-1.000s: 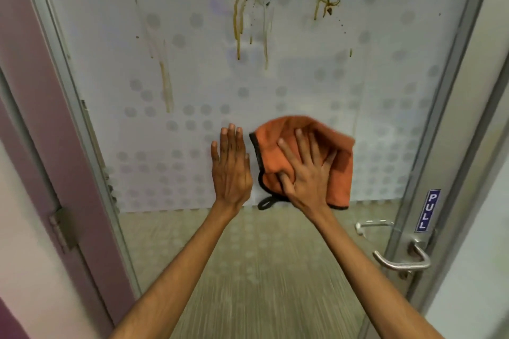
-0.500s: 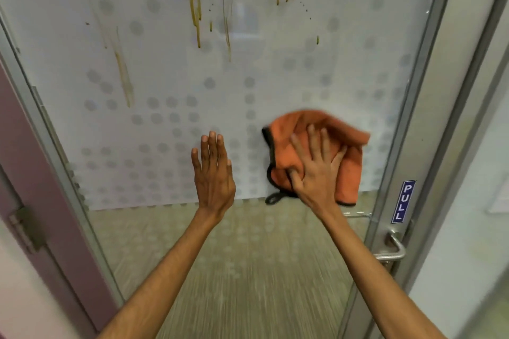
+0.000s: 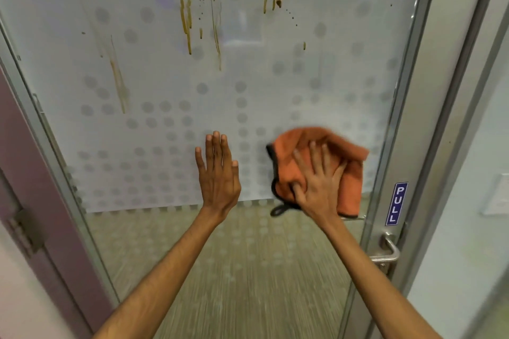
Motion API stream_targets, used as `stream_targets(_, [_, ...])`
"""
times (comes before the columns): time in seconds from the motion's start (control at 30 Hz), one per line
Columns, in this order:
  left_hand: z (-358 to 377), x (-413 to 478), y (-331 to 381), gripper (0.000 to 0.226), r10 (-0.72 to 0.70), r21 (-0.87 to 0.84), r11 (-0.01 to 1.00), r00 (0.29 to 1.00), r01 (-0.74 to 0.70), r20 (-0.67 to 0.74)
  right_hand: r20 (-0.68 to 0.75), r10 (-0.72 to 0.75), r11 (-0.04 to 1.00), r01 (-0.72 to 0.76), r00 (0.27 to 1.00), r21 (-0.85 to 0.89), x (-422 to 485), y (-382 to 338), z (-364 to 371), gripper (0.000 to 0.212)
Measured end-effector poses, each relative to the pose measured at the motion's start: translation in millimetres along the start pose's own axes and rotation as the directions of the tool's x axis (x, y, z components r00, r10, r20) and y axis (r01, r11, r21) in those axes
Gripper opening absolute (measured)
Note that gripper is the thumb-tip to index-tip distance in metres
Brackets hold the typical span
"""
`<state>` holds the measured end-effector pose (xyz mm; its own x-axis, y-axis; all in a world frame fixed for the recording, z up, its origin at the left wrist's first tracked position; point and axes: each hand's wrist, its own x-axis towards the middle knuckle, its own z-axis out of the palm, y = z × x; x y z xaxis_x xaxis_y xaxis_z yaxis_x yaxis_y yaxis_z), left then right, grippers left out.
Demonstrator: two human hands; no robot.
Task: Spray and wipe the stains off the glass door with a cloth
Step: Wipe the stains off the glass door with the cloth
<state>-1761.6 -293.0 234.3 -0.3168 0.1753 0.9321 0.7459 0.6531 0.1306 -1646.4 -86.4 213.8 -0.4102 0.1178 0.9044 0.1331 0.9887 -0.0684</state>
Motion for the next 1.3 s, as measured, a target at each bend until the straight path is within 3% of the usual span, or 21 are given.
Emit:
stream_targets(0.1, [-2, -3, -4, 0.057, 0.024, 0.02, 0.999, 0.999, -0.025, 0.028, 0.11, -0.065, 0.996, 0.071, 0.992, -0.05, -51, 26, 4, 0.073])
stream_targets(0.13, [-2, -4, -5, 0.057, 0.035, 0.028, 0.999, 0.999, -0.036, 0.033, 0.116, -0.01, 0.998, 0.018, 0.993, -0.067, -52, 34, 3, 0.075])
stream_targets(0.23, [-1, -7, -4, 0.058, 0.032, 0.038, 0.999, 0.999, -0.033, 0.039, -0.001, 0.326, 0.942, -0.326, 0.945, -0.077, -33, 25, 5, 0.08])
stream_targets(0.3, [1, -9, -1, 0.058, 0.01, 0.023, 1.0, 0.999, -0.011, 0.042, -0.039, 0.414, 0.909, -0.415, 0.909, -0.025, -35, -1, 15, 0.08])
stream_targets(0.43, [3, -11, -1, 0.059, 0.004, 0.026, 1.0, 0.999, -0.005, 0.046, 0.169, 0.209, 0.975, -0.218, 0.963, 0.036, -89, -11, 26, 0.075])
stream_targets(0.5, [2, -12, -2, 0.06, 0.009, 0.036, 0.999, 0.999, -0.011, 0.051, 0.197, 0.087, 0.996, -0.092, 0.977, 0.015, -98, 8, 21, 0.068])
stream_targets(0.57, [1, -10, 0, 0.061, 0.003, 0.032, 0.999, 0.998, -0.005, 0.057, 0.163, 0.105, 0.994, -0.101, 0.981, -0.031, -82, 15, 15, 0.069])
stream_targets(0.7, [-1, -10, 4, 0.059, -0.015, 0.018, 1.0, 0.997, 0.014, 0.071, -0.018, 0.298, 0.953, -0.299, 0.954, -0.04, -11, -2, 1, 0.076])
stream_targets(0.9, [-6, -5, 8, 0.059, -0.018, -0.001, 1.0, 0.996, 0.018, 0.093, -0.2, 0.322, 0.945, -0.328, 0.925, 0.005, 100, -26, -19, 0.071])
stream_targets(0.97, [-7, -3, 9, 0.059, -0.023, -0.002, 1.0, 0.995, 0.023, 0.092, -0.219, 0.277, 0.96, -0.279, 0.935, 0.024, 109, -44, -18, 0.074])
stream_targets(1.07, [-10, 0, 5, 0.058, 0.014, 0.007, 1.0, 0.995, -0.015, 0.094, -0.138, 0.056, 0.998, -0.056, 0.989, 0.005, 88, -49, -16, 0.07])
stream_targets(1.13, [-16, 2, -6, 0.058, 0.043, 0.034, 0.998, 0.995, -0.046, 0.088, -0.142, -0.009, 1.0, 0.011, 0.99, 0.014, 81, -37, -21, 0.065])
stream_targets(1.3, [-35, 15, -44, 0.058, -0.004, 0.088, 0.996, 0.999, 0.0, 0.049, -0.295, 0.277, 0.96, -0.25, 0.914, 0.127, 132, -59, -32, 0.062])
